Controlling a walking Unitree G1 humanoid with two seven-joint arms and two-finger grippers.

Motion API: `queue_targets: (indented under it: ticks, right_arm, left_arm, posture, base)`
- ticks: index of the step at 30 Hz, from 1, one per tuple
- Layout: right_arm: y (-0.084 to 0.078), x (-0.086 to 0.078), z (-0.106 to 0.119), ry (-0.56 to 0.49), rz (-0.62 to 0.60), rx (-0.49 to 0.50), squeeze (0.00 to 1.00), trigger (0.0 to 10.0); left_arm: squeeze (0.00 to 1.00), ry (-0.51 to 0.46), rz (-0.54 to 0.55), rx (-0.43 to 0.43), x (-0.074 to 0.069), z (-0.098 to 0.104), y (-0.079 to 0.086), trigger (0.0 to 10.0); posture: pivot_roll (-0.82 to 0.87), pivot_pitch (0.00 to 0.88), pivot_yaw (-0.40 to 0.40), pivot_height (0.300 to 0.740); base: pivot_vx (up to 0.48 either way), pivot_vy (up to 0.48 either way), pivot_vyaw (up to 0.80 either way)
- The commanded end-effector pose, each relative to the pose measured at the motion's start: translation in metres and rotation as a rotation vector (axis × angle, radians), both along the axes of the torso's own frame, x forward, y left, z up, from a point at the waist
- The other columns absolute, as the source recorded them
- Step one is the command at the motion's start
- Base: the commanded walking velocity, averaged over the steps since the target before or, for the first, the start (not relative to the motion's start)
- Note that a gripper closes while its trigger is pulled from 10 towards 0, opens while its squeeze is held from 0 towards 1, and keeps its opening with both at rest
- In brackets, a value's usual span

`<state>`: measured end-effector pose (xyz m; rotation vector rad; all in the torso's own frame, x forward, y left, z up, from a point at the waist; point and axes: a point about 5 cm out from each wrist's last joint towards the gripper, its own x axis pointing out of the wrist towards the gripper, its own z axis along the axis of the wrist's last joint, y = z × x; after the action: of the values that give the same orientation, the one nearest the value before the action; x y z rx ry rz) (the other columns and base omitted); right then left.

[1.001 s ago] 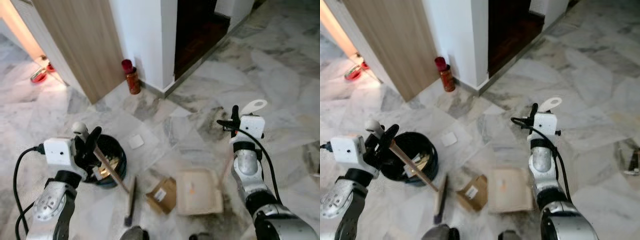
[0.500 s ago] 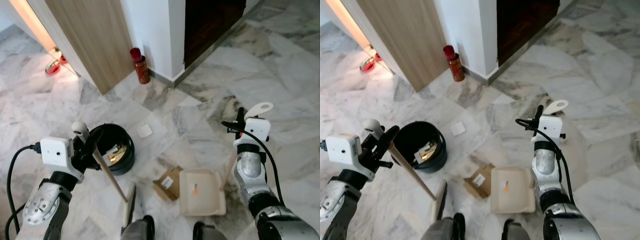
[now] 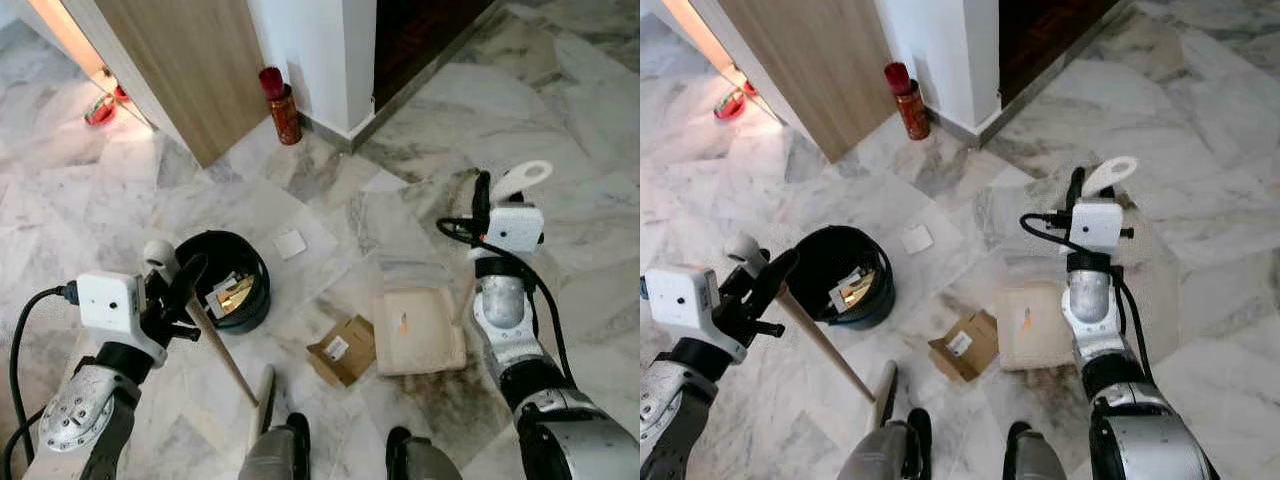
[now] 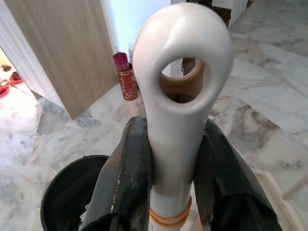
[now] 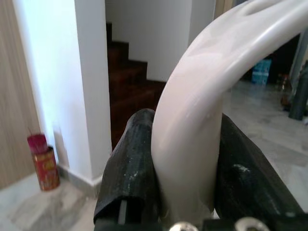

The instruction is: Sweep floor

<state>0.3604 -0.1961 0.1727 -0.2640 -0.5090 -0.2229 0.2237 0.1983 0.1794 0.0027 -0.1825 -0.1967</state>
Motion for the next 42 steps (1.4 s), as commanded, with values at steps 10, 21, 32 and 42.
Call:
queue_targets:
  ticks: [10, 21, 32, 42]
  right_arm:
    - [0.004, -0.006, -0.008, -0.005, 0.003, -0.035, 0.0, 10.0]
    - [0.001, -0.006, -0.006, -0.012, -0.003, -0.105, 0.0, 10.0]
    - [0.004, -0.011, -0.017, 0.015, 0.008, -0.113, 0.0, 10.0]
    - [0.0, -0.015, -0.023, 0.033, 0.0, -0.109, 0.0, 10.0]
  left_arm:
    - [0.0, -0.014, 0.011, 0.022, -0.01, 0.013, 0.009, 10.0]
    - [0.0, -0.012, 0.0, 0.013, -0.008, 0.015, 0.007, 10.0]
    - [0.0, -0.013, 0.0, 0.022, -0.009, 0.018, 0.011, 10.0]
    - [0.0, -0.039, 0.123, -0.02, 0.005, 0.012, 0.031, 10.0]
  posture:
    - [0.28, 0.41, 0.197, 0.74]
    - [0.27, 0.421, 0.193, 0.74]
    - [0.28, 0.44, 0.203, 0.74]
    - [0.26, 0.454, 0.2, 0.74]
  base:
    - [0.0, 0.0, 0.0]
    - [0.0, 0.0, 0.0]
    - [0.0, 0.0, 0.0]
    - [0.0, 0.0, 0.0]
